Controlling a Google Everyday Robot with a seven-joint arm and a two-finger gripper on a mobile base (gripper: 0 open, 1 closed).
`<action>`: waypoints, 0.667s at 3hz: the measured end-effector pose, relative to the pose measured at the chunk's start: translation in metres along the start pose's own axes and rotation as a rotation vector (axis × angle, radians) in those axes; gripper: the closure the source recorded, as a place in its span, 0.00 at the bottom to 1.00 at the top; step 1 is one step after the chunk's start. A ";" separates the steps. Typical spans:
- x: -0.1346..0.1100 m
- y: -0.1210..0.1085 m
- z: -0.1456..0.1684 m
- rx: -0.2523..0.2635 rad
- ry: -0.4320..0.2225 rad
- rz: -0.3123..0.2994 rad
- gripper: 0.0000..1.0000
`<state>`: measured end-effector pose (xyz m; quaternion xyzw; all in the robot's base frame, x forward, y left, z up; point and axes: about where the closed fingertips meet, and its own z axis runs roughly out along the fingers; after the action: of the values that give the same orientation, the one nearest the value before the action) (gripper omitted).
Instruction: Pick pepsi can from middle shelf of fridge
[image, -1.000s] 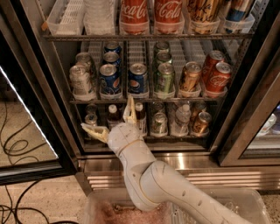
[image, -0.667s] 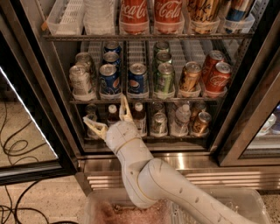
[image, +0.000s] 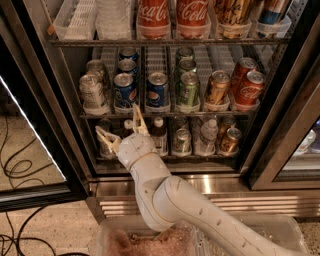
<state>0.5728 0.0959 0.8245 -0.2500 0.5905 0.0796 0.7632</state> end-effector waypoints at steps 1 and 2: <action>-0.001 -0.003 0.002 0.008 -0.004 -0.003 0.28; 0.005 -0.014 0.033 0.037 0.005 -0.030 0.27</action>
Offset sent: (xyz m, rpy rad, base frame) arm 0.0234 -0.0128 0.0139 0.0111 -0.0407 -0.0669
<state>0.6082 0.0988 0.8293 -0.2449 0.5900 0.0567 0.7673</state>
